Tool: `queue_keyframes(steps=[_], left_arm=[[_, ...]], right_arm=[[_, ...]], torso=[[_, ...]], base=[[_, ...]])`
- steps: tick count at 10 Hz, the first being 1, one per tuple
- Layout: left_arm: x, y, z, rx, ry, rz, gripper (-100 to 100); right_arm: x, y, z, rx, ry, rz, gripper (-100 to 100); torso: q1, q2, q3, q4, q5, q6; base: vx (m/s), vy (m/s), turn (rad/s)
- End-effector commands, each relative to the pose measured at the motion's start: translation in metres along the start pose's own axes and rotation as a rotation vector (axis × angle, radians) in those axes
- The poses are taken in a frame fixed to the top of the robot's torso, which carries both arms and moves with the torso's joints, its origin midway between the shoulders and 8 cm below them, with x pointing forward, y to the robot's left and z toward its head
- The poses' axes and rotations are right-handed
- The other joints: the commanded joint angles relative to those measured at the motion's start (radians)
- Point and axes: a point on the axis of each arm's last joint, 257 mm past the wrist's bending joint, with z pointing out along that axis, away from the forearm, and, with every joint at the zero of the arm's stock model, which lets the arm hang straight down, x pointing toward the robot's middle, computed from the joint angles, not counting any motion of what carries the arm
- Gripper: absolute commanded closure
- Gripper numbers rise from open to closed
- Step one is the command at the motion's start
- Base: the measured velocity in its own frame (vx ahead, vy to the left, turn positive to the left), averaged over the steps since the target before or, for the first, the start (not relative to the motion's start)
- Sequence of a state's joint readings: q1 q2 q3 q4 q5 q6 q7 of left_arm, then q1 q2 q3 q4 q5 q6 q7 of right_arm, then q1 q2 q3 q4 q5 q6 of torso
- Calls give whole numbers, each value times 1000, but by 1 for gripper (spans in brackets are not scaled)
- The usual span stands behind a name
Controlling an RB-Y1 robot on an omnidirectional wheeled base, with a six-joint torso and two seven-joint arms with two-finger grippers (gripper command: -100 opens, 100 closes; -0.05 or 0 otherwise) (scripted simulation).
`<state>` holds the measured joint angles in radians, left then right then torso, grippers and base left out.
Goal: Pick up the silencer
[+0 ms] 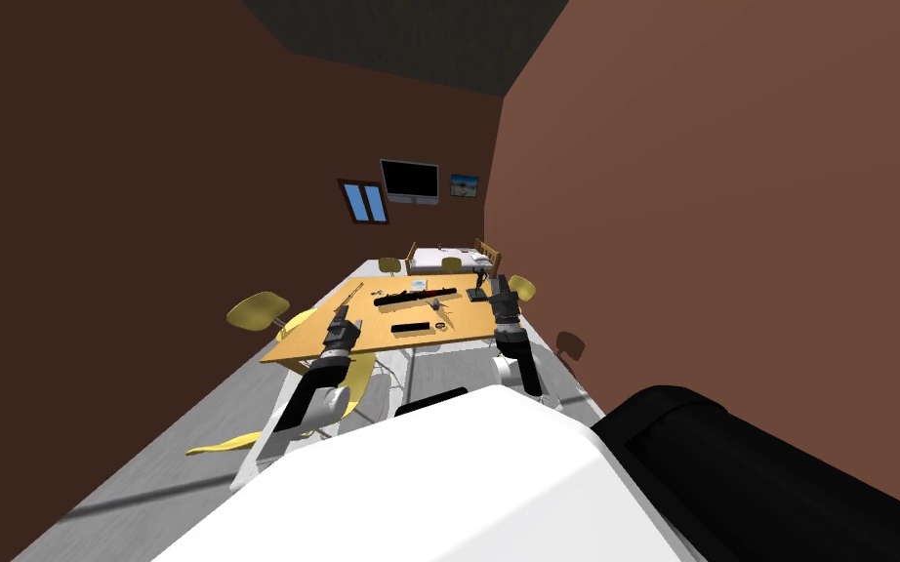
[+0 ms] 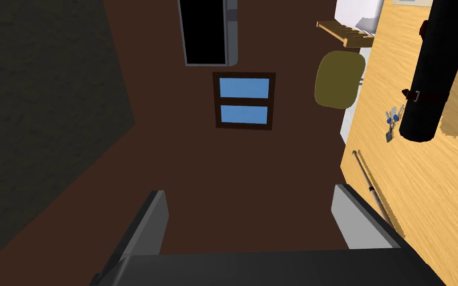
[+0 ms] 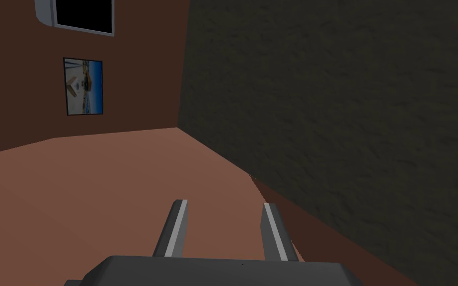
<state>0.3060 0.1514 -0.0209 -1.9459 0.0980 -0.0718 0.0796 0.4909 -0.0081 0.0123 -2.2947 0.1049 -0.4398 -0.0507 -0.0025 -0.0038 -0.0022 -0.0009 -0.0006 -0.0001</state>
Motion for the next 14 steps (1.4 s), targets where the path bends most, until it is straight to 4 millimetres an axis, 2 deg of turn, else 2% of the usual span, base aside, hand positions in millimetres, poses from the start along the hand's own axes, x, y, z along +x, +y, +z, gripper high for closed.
queue_keyframes(steps=[1,4,6,7,8,9,11,12,14], left_arm=[[-4,12,5,-37,-3,3,-100],[-10,54,18,-159,-15,12,-100],[-14,75,20,-225,-22,14,-100],[-14,79,19,-233,-23,14,-100],[-16,94,22,-279,-29,15,-100],[-17,96,21,-285,-30,15,-100],[-20,127,24,-374,-41,14,-100],[-21,132,22,-392,-43,13,-100],[-22,157,25,-475,-53,8,-100]], right_arm=[[0,0,0,0,0,0,0],[0,0,0,0,0,0,0],[0,0,0,0,0,0,0],[0,0,0,0,0,0,0],[0,0,0,0,0,0,0],[0,0,0,0,0,0,0],[0,0,0,0,0,0,0],[0,0,0,0,0,0,0],[0,0,0,0,0,0,0]], torso=[[0,0,0,0,0,0],[1,0,0,0,0,0],[0,1,0,0,0,0],[0,1,1,0,0,0],[1,2,1,0,0,0],[1,2,1,0,0,0],[1,1,1,0,0,0],[0,0,0,0,0,0],[1,1,0,0,0,0]], base=[[41,-22,-7],[52,-30,-37],[39,-31,-13],[30,-21,-15],[31,-18,-29],[29,-14,-15],[45,-32,-38],[46,-27,-10],[50,-28,-31]])
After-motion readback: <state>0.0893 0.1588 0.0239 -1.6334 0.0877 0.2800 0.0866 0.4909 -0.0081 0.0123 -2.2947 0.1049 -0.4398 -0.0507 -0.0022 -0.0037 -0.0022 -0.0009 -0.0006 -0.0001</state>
